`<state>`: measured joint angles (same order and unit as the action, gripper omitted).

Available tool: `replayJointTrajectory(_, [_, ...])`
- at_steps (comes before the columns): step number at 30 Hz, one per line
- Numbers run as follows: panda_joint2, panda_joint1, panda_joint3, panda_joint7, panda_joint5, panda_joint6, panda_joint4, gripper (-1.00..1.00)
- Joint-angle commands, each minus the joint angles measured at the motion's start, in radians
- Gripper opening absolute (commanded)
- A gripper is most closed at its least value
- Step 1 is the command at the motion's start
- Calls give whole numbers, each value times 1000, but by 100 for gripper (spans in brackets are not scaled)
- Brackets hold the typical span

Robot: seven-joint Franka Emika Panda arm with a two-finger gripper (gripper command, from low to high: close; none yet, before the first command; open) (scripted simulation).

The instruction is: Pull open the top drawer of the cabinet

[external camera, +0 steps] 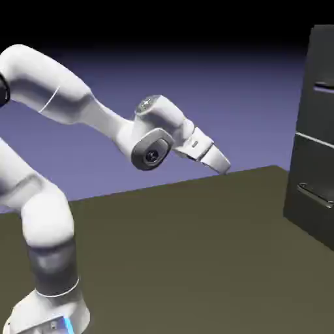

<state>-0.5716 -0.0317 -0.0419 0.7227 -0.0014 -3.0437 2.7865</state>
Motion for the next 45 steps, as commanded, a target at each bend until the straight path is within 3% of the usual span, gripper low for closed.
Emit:
replayJointTrajectory(1, [-1, -36, -35, -15, -1, -6, -19, 0])
replayJointTrajectory(45, [-60, -1631, -1565, -685, -51, -249, -875, 0])
